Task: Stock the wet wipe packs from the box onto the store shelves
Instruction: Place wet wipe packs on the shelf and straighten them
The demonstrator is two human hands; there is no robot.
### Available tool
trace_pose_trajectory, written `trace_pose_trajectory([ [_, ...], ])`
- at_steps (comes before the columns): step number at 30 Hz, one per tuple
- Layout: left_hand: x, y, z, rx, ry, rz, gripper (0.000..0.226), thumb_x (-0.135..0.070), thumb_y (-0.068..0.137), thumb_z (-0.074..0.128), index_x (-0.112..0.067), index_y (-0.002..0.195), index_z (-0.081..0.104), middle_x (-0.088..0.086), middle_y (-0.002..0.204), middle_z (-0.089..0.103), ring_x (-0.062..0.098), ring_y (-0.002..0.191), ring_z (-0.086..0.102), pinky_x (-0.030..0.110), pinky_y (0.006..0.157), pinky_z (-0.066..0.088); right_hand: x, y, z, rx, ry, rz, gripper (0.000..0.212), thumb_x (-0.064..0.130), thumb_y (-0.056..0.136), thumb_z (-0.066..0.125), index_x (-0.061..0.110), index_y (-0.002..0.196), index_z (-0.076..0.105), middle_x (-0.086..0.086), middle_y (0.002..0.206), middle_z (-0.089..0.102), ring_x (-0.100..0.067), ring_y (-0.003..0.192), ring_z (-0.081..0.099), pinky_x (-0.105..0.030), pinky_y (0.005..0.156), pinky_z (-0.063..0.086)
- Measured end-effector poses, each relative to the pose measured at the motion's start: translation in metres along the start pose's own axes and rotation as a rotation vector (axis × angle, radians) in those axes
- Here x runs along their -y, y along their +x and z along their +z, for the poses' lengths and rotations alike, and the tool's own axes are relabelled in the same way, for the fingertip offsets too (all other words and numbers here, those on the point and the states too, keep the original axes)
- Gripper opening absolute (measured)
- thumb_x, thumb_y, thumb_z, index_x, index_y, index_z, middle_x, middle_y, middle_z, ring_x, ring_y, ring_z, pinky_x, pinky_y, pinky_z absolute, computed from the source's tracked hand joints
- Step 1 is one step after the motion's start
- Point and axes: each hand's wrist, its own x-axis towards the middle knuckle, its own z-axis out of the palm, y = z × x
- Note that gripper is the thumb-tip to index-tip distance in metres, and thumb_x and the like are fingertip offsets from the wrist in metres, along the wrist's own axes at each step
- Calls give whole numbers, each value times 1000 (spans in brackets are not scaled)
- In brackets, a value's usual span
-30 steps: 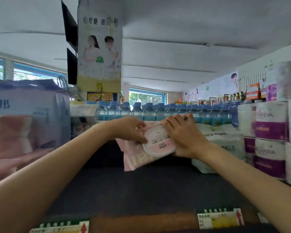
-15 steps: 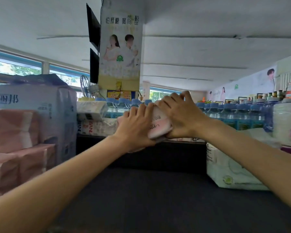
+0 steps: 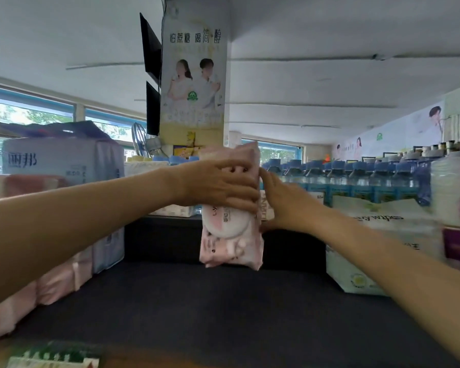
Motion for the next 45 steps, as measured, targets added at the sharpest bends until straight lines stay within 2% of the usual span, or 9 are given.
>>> trace_pose_trajectory([
  [5,-14,17,11,28,33,266,100,-3,50,72,-31,133,25,-9,138,50,18,128,40,44,110,19,-17,-5,22,-107,8,107,134,63,65,69,24,137,-37,-4,153,-28,-26,145,2,-47,116,14],
  [9,-36,43,23,-72,-32,258,64,7,88,-2,-34,128,26,-4,131,56,18,120,54,41,103,38,-23,-3,30,127,-170,-146,112,59,74,64,25,147,-15,1,156,-13,-23,144,-2,-45,117,6],
  [14,-34,22,29,-15,-264,-278,63,-19,75,64,-23,133,39,9,124,50,23,101,62,37,86,51,-23,1,55,439,10,-142,114,41,68,77,32,148,-3,5,156,15,-17,142,16,-37,116,18],
  [18,-46,18,-3,571,-1176,-850,53,-53,93,38,-17,131,46,2,122,56,23,104,58,31,84,47,3,21,46,459,138,-206,112,27,72,77,34,148,-5,11,156,8,-13,143,12,-34,117,15],
  [23,-52,11,-8,1162,-1561,-934,87,-69,71,59,-26,141,32,5,136,46,27,118,52,36,90,50,46,64,31,655,-48,-328,109,20,61,84,33,145,15,5,144,35,-20,133,34,-40,110,32],
  [27,-61,-4,-3,1056,-1791,-1024,61,-51,78,65,-20,126,44,4,120,59,24,111,59,37,95,50,51,69,35,757,23,-293,110,12,64,82,35,145,11,4,142,37,-21,131,34,-40,109,32],
  [34,-69,-28,-7,656,-1444,-828,82,-41,71,74,-14,135,29,0,129,46,17,114,47,30,102,41,45,38,25,508,204,-281,111,35,60,84,29,144,12,9,131,35,-8,115,36,-29,110,30],
  [40,-63,-77,13,469,-378,-562,104,-59,50,77,-6,129,34,7,118,53,23,100,53,33,87,49,90,48,51,-174,-138,-254,98,63,62,69,10,134,29,-8,121,37,-26,108,41,-38,95,37],
  [45,-79,-113,48,780,-433,-519,55,-24,79,63,-3,126,43,12,124,52,29,108,52,35,86,46,156,89,96,-189,-233,-408,91,65,48,74,7,116,57,-8,105,60,-25,93,57,-38,76,49],
])
